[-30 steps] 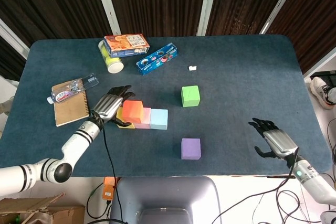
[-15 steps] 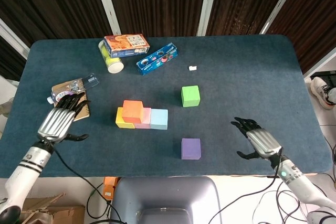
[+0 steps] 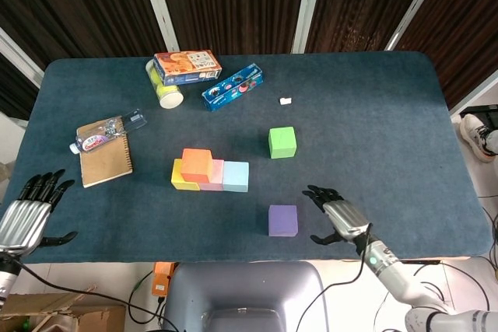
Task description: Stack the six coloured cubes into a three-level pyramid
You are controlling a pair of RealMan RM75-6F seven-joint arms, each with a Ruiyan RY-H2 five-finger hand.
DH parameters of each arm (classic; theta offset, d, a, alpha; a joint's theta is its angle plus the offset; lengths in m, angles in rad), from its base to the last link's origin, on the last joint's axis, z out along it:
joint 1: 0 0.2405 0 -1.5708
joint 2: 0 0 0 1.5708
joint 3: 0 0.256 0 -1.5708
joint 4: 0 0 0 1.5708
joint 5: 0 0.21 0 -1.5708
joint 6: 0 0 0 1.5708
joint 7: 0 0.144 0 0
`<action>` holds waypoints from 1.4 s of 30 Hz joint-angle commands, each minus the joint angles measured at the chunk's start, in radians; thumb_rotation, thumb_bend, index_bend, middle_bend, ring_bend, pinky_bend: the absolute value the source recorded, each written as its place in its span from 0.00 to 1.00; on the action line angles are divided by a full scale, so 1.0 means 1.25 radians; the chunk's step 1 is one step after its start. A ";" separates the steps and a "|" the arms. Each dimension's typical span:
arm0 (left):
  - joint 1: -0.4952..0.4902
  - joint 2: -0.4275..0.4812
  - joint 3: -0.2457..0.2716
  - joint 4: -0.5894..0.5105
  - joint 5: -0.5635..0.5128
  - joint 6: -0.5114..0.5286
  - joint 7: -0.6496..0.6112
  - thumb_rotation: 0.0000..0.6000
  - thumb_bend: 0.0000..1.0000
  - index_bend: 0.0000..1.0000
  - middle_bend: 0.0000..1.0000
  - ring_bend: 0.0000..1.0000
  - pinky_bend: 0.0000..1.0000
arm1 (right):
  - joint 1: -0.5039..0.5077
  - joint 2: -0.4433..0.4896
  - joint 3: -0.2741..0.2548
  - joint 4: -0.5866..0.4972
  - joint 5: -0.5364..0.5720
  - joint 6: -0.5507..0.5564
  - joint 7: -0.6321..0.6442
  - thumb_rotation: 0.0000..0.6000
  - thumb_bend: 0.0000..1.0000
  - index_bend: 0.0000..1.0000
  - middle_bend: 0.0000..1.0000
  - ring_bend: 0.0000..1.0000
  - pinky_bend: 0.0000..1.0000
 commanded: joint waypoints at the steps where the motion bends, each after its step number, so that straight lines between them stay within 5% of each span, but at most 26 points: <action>1: 0.024 0.000 0.004 0.022 0.019 0.011 -0.030 0.85 0.00 0.16 0.01 0.00 0.08 | 0.006 -0.031 -0.003 -0.026 0.032 0.018 -0.038 0.93 0.18 0.02 0.00 0.00 0.00; 24: 0.114 0.000 -0.019 0.132 0.102 0.014 -0.197 0.85 0.00 0.16 0.01 0.00 0.08 | 0.002 -0.215 0.023 -0.011 0.172 0.172 -0.195 0.93 0.18 0.14 0.00 0.00 0.00; 42: 0.133 -0.004 -0.042 0.158 0.121 -0.012 -0.234 0.84 0.00 0.16 0.01 0.00 0.08 | 0.019 -0.251 0.059 0.035 0.251 0.155 -0.177 0.94 0.18 0.35 0.00 0.00 0.00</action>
